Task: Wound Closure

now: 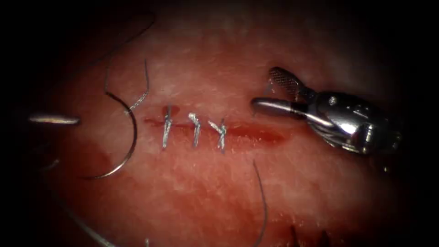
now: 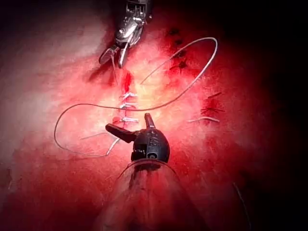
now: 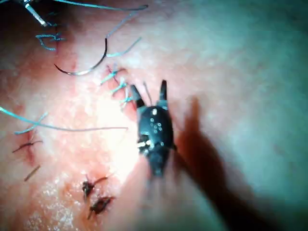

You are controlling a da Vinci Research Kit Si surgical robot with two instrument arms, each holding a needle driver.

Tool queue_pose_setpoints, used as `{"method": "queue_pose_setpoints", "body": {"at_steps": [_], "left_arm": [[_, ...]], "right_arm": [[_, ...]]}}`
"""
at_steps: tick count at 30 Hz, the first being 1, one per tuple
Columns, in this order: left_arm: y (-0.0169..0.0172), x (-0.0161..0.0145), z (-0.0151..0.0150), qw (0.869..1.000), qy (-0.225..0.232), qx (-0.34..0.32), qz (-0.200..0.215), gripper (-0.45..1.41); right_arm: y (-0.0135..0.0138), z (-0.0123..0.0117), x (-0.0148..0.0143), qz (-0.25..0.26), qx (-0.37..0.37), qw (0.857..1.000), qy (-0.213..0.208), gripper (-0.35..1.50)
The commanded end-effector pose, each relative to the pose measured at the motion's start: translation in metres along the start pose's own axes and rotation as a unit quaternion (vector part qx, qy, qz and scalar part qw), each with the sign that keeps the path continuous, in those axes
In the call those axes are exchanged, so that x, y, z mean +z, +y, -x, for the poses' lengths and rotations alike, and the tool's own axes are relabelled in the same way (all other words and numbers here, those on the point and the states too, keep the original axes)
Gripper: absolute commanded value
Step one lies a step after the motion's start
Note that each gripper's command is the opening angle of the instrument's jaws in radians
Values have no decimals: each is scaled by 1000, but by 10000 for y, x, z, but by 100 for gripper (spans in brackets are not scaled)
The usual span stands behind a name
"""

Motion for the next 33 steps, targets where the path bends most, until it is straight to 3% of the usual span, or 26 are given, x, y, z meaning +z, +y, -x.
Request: {"method": "queue_pose_setpoints", "body": {"at_steps": [1, 6, 7, 9, 10, 13, 22, 25, 27, 31, 33], "left_arm": [[13, 0, 4, 1000, 2, 8, -2, 61], [24, 6, -7, 999, 29, 41, 6, 34], [27, 7, -9, 998, 34, 53, 10, 17], [29, 9, -11, 997, 39, 70, 15, -35], [29, 9, -11, 996, 40, 82, 16, -45], [24, 5, -7, 992, 41, 115, 18, -45], [24, -4, -6, 991, 43, 124, 19, -45], [41, 7, -19, 990, 44, 132, 34, -45], [62, 31, -40, 988, 49, 140, 43, -45], [68, 61, -58, 988, 44, 141, 43, -45], [68, 78, -65, 988, 43, 139, 43, -45]], "right_arm": [[-8, 9, 4, -2, 2, 1000, 0, 125], [-8, 9, 5, -2, 1, 1000, 0, 125], [-8, 9, 5, -2, 1, 1000, 0, 125], [-9, 9, 4, -2, 1, 1000, 0, 125], [-9, 9, 4, -2, 1, 1000, 0, 125], [-9, 9, 4, -2, 1, 1000, 0, 125], [-11, 8, 3, -6, 2, 1000, 0, 125], [-16, 5, 2, -47, 2, 999, -6, 121], [-36, -1, -1, -123, -3, 991, -50, 113], [-64, -1, 2, -169, -20, 981, -94, 113], [-73, -5, 4, -184, -30, 978, -94, 115]]}}
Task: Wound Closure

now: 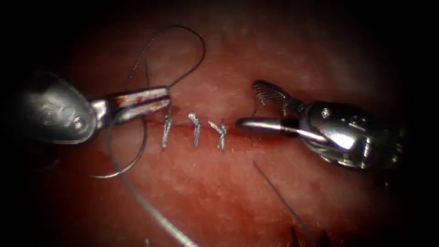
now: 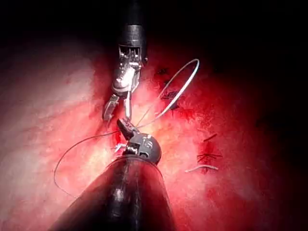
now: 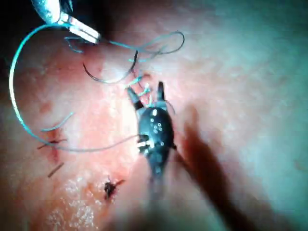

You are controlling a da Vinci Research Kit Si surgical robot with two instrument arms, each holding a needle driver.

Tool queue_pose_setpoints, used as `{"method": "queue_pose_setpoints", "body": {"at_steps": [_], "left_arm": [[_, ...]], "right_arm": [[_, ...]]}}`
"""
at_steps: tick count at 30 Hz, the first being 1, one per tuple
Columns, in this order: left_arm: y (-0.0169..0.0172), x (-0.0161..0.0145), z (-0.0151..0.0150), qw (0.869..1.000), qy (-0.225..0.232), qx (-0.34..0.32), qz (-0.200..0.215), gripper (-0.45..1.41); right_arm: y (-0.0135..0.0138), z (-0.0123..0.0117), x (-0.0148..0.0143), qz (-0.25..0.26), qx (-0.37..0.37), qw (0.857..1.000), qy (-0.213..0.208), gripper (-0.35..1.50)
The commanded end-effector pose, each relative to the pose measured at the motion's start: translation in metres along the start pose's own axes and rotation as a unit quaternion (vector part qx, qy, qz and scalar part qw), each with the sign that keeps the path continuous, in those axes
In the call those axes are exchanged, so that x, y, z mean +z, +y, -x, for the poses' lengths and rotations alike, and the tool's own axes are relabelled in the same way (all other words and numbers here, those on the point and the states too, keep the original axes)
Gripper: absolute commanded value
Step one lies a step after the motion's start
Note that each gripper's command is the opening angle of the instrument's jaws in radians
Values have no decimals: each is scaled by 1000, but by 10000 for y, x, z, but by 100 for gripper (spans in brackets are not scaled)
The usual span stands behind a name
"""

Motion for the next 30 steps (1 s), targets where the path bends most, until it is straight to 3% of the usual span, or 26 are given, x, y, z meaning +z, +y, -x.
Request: {"method": "queue_pose_setpoints", "body": {"at_steps": [1, 4, 7, 10, 12, 14, 15, 17, 18, 20, 30], "left_arm": [[8, 14, 0, 1000, -3, 0, 1, -45], [5, 36, 0, 1000, -9, -2, 4, -45], [-4, 60, 5, 1000, -8, 1, 5, -45], [-9, 74, 15, 1000, -14, 3, 2, -45], [-10, 81, 22, 1000, -20, 5, 3, -45], [-9, 88, 29, 1000, -26, 8, 0, -45], [-8, 93, 34, 999, -30, 10, -1, -45], [-3, 104, 48, 999, -40, 19, -7, -45], [0, 109, 55, 999, -46, 22, -13, -45], [5, 117, 65, 998, -53, 27, -21, -45], [41, 156, 123, 993, -89, 53, -61, -45]], "right_arm": [[-15, -2, 13, -6, -14, 1000, 1, 126], [-26, -8, 17, 0, -48, 999, -4, 140], [-40, -6, 29, -9, -50, 998, -31, 135], [-40, -11, 30, -7, -48, 998, -29, 145], [-45, -10, 31, -6, -49, 998, -28, 141], [-50, -9, 31, -28, -50, 998, -28, 120], [-54, -10, 31, -46, -52, 997, -25, 94], [-58, -16, 31, -66, -57, 996, -13, 17], [-59, -20, 31, -73, -59, 996, 1, -8], [-60, -27, 32, -80, -62, 995, 25, -33], [-62, -50, 37, -62, -58, 991, 103, -35]]}}
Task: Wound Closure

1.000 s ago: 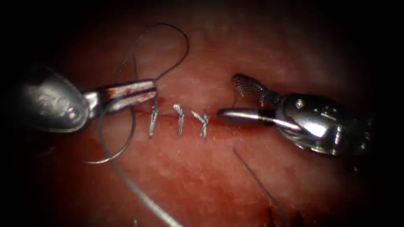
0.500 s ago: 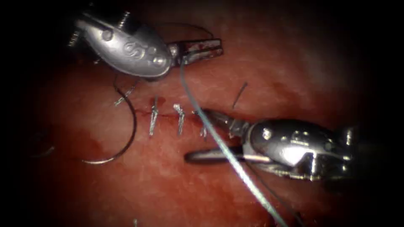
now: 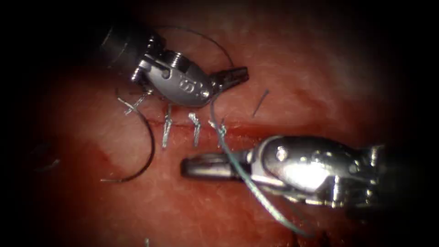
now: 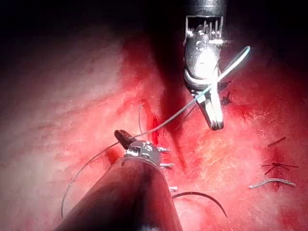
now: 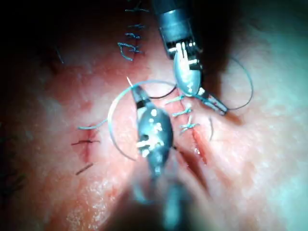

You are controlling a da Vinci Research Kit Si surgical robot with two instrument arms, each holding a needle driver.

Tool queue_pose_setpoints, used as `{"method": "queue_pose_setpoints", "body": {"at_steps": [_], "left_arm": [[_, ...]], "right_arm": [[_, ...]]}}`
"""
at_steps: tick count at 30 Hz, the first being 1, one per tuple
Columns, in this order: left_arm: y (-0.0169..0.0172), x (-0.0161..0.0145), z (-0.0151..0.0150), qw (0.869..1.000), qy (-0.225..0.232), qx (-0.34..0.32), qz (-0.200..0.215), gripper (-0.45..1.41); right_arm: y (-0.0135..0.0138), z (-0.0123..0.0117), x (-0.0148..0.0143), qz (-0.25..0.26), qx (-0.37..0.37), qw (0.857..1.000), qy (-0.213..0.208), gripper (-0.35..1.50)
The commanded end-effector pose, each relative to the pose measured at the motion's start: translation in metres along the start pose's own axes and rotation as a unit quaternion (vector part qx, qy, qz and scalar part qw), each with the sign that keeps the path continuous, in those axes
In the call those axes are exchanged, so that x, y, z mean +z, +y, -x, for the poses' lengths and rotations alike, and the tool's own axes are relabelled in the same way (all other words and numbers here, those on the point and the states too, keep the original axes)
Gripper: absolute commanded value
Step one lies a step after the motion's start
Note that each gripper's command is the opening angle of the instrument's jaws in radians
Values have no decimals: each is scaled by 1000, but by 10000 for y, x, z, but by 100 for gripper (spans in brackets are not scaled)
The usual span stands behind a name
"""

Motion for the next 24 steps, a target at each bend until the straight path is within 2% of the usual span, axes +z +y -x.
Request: {"method": "queue_pose_setpoints", "body": {"at_steps": [1, 5, 11, 15, 17, 18, 21, 24], "left_arm": [[12, 2, 4, 1000, -4, -1, 0, -45], [19, 3, 8, 1000, -10, 1, -5, -45], [34, 1, 8, 1000, -26, 4, -1, -45], [39, -2, 6, 1000, -29, 4, -3, -45], [45, -9, 3, 999, -32, 6, -5, -45], [49, -18, 1, 1000, -30, 6, -3, -45], [54, -32, -3, 999, -31, 9, -2, -45], [59, -43, -6, 1000, -30, 8, -1, -45]], "right_arm": [[-6, 4, 7, 2, 2, 1000, 12, -35], [-4, -4, 11, 15, 3, 999, 50, -35], [-2, -16, 32, 55, 5, 994, 99, 7], [-1, -22, 41, 75, 7, 990, 117, 11], [3, -28, 33, 105, 14, 986, 128, 11], [7, -32, 19, 131, 17, 983, 129, 11], [14, -35, -6, 165, 21, 977, 136, 9], [20, -33, -23, 194, 21, 971, 137, 21]]}}
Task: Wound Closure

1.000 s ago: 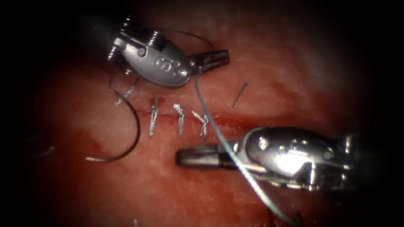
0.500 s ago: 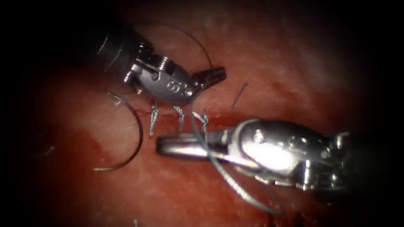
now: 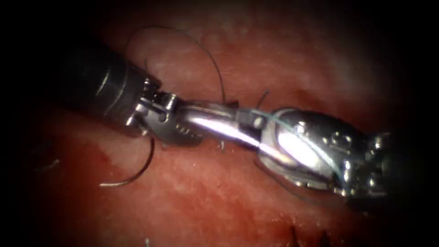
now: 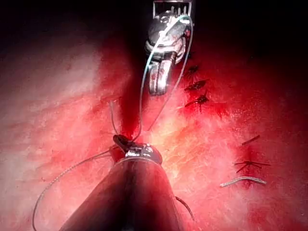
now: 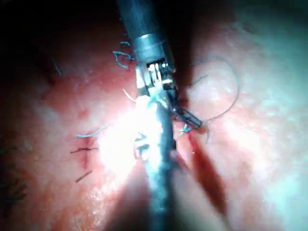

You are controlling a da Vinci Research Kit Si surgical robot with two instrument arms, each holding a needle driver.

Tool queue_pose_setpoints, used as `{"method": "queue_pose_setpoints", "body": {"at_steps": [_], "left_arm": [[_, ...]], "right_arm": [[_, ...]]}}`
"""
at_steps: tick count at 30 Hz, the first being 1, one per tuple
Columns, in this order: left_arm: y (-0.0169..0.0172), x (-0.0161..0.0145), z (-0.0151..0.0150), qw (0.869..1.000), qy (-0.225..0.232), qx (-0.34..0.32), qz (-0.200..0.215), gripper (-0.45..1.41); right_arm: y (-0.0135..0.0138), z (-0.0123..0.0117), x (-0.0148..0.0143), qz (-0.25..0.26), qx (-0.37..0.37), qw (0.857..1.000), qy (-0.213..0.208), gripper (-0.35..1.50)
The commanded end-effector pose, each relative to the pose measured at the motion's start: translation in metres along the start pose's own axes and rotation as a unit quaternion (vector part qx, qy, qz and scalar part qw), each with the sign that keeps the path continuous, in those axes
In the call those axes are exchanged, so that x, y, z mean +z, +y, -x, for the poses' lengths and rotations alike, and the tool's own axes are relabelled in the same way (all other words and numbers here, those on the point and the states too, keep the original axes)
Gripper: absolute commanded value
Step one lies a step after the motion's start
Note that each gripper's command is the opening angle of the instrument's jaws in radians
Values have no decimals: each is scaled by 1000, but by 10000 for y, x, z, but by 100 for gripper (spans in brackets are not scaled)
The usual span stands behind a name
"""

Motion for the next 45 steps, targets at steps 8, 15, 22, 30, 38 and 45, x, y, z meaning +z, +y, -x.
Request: {"method": "queue_pose_setpoints", "body": {"at_steps": [8, 15, 22, 30, 38, 45], "left_arm": [[20, -26, -17, 1000, -2, 6, 5, -45], [23, -64, -23, 1000, -2, 7, 10, -45], [16, -94, -28, 1000, 2, 6, 15, -45], [-10, -121, -31, 1000, 2, 6, 5, -45], [-48, -145, -46, 1000, -5, 17, -14, -45], [-85, -127, -69, 999, -10, 24, -26, -45]], "right_arm": [[4, 18, 0, 58, -36, 997, -29, 113], [8, 34, -3, 86, -78, 987, -109, 111], [16, 60, -4, 91, -97, 974, -181, 111], [19, 82, -9, 62, -103, 959, -257, 113], [11, 99, -11, -4, -96, 947, -306, 111], [-8, 118, -7, -72, -95, 937, -329, 108]]}}
